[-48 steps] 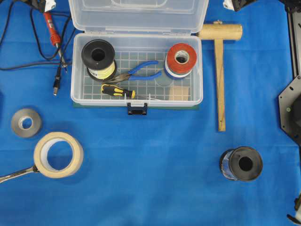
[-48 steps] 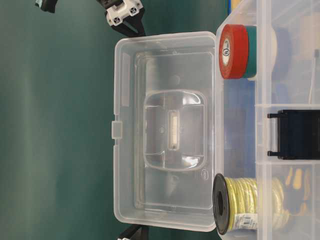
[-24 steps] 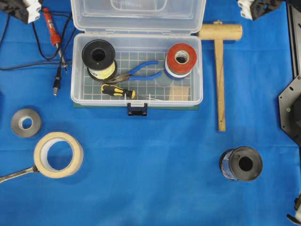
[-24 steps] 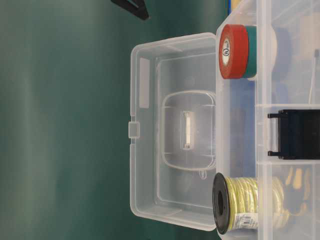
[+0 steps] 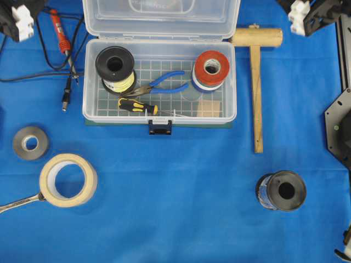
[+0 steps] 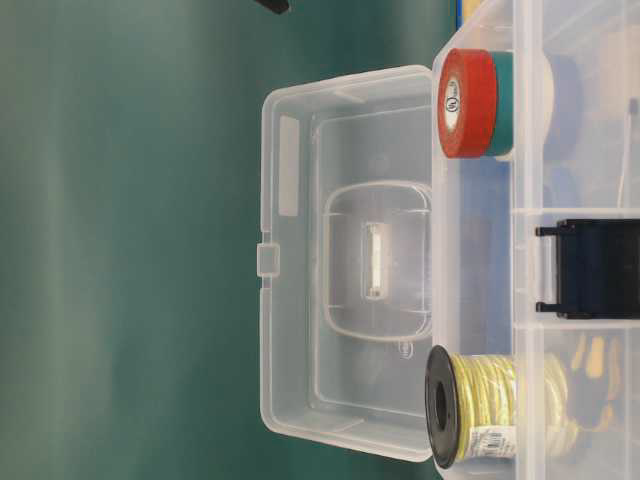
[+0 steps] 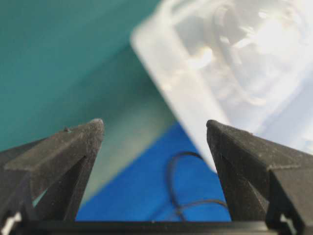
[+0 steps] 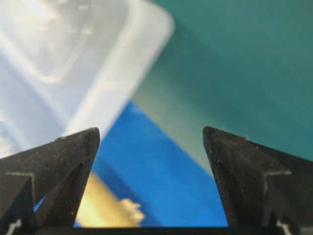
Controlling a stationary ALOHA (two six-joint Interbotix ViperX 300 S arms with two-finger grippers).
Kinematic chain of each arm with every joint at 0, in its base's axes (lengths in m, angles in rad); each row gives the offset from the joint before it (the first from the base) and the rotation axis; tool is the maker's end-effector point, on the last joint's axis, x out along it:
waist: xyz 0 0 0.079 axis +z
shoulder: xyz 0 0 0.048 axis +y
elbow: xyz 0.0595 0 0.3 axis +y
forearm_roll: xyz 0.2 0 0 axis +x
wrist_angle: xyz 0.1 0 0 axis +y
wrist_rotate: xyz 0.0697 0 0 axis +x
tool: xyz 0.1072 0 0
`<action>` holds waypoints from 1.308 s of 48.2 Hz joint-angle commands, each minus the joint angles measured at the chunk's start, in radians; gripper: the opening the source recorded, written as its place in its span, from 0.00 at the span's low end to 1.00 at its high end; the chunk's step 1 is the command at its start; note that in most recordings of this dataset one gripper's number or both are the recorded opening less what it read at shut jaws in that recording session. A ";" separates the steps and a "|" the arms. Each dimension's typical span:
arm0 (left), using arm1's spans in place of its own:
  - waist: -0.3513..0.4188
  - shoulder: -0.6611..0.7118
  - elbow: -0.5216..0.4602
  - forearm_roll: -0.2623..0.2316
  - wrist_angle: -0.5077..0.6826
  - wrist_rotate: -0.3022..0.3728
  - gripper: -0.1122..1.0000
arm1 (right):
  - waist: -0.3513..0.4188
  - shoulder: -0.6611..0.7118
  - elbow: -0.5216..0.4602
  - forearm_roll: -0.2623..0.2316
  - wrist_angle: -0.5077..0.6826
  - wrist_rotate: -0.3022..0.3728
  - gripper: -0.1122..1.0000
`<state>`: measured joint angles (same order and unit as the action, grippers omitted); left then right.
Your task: Open the tool box with both arms.
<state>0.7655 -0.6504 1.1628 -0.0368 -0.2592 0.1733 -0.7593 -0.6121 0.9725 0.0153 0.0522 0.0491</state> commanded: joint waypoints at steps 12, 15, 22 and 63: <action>-0.314 -0.167 0.029 0.000 0.184 -0.015 0.84 | 0.344 -0.052 0.015 0.015 0.057 0.005 0.86; -0.383 -0.207 0.035 0.000 0.222 -0.026 0.84 | 0.414 -0.060 0.020 0.015 0.063 0.005 0.86; -0.551 -0.276 0.046 0.000 0.287 -0.043 0.84 | 0.561 -0.055 0.023 0.014 0.097 0.005 0.86; -0.687 -0.506 0.187 0.000 0.362 -0.020 0.84 | 0.666 -0.407 0.282 0.021 0.081 0.014 0.86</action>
<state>0.0813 -1.1413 1.3453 -0.0368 0.1074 0.1595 -0.0951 -0.9925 1.2379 0.0230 0.1672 0.0583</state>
